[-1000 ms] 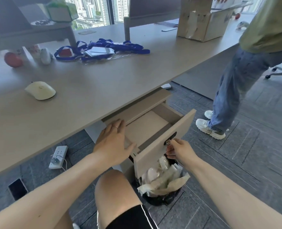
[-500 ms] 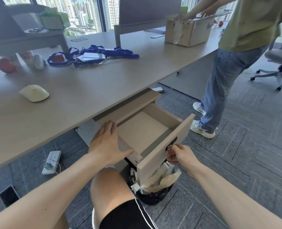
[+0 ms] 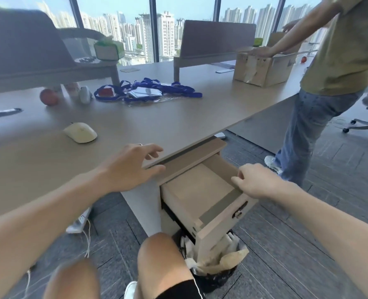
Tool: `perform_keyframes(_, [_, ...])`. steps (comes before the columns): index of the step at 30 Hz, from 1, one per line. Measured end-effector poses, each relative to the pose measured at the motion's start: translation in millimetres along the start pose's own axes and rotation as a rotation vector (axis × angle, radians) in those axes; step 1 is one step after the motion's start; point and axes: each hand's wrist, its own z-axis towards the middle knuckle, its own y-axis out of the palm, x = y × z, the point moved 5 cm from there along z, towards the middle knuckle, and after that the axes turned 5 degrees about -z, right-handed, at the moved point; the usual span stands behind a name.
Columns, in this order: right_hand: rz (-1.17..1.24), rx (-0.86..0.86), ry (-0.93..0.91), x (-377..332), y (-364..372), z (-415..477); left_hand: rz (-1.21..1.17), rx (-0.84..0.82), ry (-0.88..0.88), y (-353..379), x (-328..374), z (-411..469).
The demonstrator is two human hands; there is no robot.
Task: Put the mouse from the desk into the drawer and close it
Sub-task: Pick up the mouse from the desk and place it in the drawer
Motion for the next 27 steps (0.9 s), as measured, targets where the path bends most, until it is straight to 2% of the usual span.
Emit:
perform_keyframes(4, [-0.004,0.057,-0.188,-78.8,-45.0,18.7,0.152,0.02,-0.119,-50.6,-47.8,-14.2])
perform_keyframes(8, [0.057,0.081,-0.367,-171.5,-63.7,42.7,0.247,-0.009,-0.361,-87.8,-112.7,-47.7])
perform_keyframes(13, [0.095,0.175,-0.522,-273.8,-76.5,62.5,0.229,0.02,-0.586,-123.8,-183.4,-92.6])
perform_keyframes(16, [0.09,0.17,-0.606,-325.1,-78.2,73.7,0.285,0.026,-0.714,-138.5,-217.7,-116.1])
perform_keyframes(19, [0.075,0.167,-0.683,-373.8,-75.5,87.4,0.308,0.058,-0.761,-141.1,-241.3,-133.9])
perform_keyframes(23, [0.142,0.179,-0.758,-430.2,-67.3,100.1,0.392,0.1,-0.742,-130.5,-254.1,-142.4])
perform_keyframes(27, [0.145,0.192,-0.782,-461.0,-53.4,113.7,0.455,0.104,-0.732,-127.7,-255.7,-140.2])
